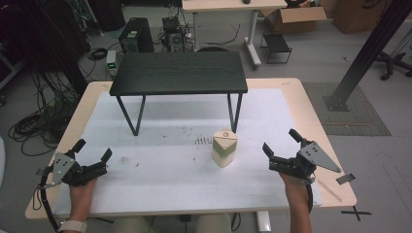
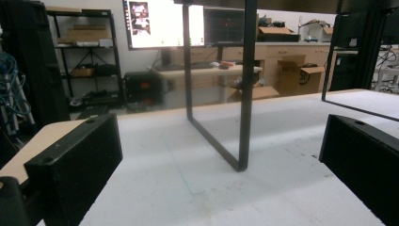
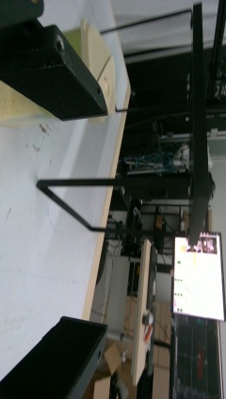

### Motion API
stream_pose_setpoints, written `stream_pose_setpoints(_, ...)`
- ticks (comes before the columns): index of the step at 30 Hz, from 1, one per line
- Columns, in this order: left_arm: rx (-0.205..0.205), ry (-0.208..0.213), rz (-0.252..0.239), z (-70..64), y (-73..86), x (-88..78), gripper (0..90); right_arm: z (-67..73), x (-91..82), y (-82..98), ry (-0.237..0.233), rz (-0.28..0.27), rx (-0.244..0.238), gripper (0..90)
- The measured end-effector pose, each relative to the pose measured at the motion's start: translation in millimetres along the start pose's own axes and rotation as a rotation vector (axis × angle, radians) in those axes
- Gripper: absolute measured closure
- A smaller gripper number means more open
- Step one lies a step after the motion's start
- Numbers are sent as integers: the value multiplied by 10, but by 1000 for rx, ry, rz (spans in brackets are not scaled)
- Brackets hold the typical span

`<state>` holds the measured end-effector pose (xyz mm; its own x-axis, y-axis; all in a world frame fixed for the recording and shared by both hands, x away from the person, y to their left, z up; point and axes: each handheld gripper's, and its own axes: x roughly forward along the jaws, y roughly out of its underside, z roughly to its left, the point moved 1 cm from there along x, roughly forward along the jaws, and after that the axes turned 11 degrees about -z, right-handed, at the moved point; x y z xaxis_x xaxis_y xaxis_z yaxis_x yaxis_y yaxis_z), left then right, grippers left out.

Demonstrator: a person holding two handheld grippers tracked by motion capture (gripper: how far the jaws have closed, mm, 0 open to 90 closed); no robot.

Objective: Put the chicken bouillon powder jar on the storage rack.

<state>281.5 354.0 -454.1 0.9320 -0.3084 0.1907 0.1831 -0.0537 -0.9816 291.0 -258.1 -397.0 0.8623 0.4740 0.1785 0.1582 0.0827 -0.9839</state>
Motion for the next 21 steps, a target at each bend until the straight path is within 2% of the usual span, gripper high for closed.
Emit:
stream_pose_setpoints(2, 0, 0, 0, 0, 0, 0, 2, 59, 54, -13, -47, 8, 7, 0)
stream_pose_setpoints(6, 1, 0, 0, 0, -1, -1, 2, 105, 102, -17, -76, 16, 6, 0)
stream_pose_setpoints(13, 2, 0, 0, -1, 0, -2, 2, 231, 229, 11, -162, 44, 22, 0)
stream_pose_setpoints(21, 1, 0, -1, -1, -1, -2, 2, 347, 307, 77, -220, 73, 42, 0)
